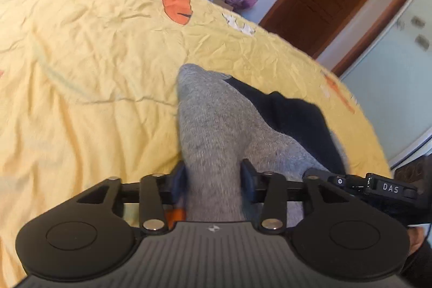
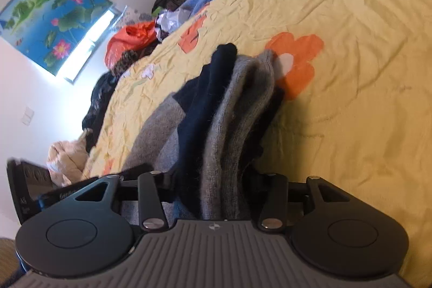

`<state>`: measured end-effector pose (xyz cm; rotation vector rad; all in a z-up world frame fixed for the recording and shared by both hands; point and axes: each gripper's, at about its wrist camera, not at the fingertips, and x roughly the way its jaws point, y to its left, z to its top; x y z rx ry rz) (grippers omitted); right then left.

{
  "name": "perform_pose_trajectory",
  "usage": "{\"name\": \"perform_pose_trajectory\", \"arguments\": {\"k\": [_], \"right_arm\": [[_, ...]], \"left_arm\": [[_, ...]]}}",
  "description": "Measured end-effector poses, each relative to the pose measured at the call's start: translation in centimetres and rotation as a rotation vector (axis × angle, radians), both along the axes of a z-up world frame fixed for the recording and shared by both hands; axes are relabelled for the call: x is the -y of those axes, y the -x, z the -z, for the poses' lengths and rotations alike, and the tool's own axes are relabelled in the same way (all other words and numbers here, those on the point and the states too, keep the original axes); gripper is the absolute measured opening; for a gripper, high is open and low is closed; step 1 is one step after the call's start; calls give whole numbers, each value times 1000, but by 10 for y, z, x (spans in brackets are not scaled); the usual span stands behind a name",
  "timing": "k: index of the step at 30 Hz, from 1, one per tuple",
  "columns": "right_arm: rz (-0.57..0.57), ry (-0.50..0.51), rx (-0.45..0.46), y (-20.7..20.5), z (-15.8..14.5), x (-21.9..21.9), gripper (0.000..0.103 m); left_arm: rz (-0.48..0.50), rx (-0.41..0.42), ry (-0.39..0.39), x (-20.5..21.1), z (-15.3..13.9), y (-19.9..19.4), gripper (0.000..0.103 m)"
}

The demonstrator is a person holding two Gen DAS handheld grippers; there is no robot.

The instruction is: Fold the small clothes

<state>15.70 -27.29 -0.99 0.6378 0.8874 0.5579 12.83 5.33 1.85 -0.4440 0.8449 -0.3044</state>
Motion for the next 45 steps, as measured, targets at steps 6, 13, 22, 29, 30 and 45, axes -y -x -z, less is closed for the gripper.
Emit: {"name": "perform_pose_trajectory", "arguments": {"k": [6, 13, 22, 29, 30, 45], "right_arm": [[-80, 50, 7, 49, -11, 22, 77], [-174, 6, -54, 80, 0, 17, 44], [-271, 86, -22, 98, -2, -12, 24], [-111, -34, -22, 105, -22, 31, 48], [-97, -50, -14, 107, -26, 36, 48], [-138, -28, -14, 120, -28, 23, 47]], "left_arm": [[38, -56, 193, -20, 13, 56, 76], [54, -112, 218, -16, 25, 69, 27], [111, -75, 7, -20, 8, 81, 19], [263, 294, -475, 22, -27, 150, 24], [300, 338, -547, 28, -25, 160, 24], [343, 297, -671, 45, 2, 159, 24]]}}
